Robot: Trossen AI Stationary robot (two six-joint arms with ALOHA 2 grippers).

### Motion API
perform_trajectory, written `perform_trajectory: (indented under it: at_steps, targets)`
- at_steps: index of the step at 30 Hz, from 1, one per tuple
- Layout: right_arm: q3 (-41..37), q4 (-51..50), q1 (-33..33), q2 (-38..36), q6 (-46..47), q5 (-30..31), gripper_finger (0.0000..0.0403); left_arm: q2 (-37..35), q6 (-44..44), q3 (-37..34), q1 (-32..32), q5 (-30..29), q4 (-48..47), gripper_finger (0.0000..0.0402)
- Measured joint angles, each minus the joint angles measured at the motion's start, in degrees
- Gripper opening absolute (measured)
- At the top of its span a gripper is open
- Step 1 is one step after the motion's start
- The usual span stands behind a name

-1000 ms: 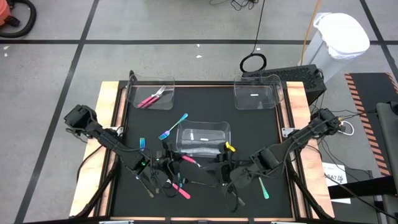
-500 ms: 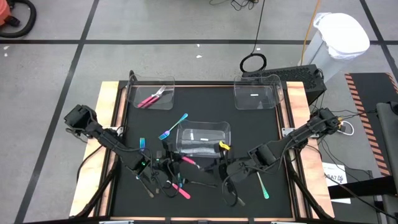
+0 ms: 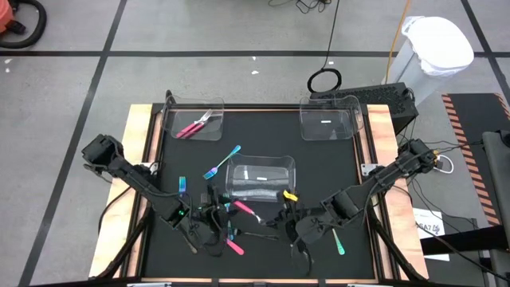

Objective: Sort silverware by color (type)
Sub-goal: Put the pink fork into the left transparent bin

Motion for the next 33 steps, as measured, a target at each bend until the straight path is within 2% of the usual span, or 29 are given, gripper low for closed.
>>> perform_trajectory:
  at_steps: [8,14,18,23,26,33]
  targets:
    - [-0.5,-0.1,5.9,0.0,1.4,2.4,0.0001,0.0,10.3,0.0,-4.2,-4.7,6.9,0.0199]
    - [-5.8,8.3,10.0,0.0,1.3,9.6,0.0001,0.0,18.2,0.0,-6.7,-4.8,16.3,0.0198]
    - [-11.8,19.1,11.2,0.0,0.3,10.3,0.0001,0.0,20.8,0.0,-8.3,-4.8,20.2,0.0198]
    - [-19.7,35.7,11.2,0.0,-4.7,10.2,0.0001,-1.0,20.5,0.0,-9.7,-4.8,25.9,0.0198]
    - [-22.6,42.4,11.1,0.0,-8.2,10.2,0.0000,-3.7,18.4,0.0,-9.8,-4.8,29.0,0.0198]
    - [-23.3,48.1,11.3,0.0,-16.7,10.2,0.0000,-9.2,11.7,0.0,-10.5,-4.9,29.0,0.0198]
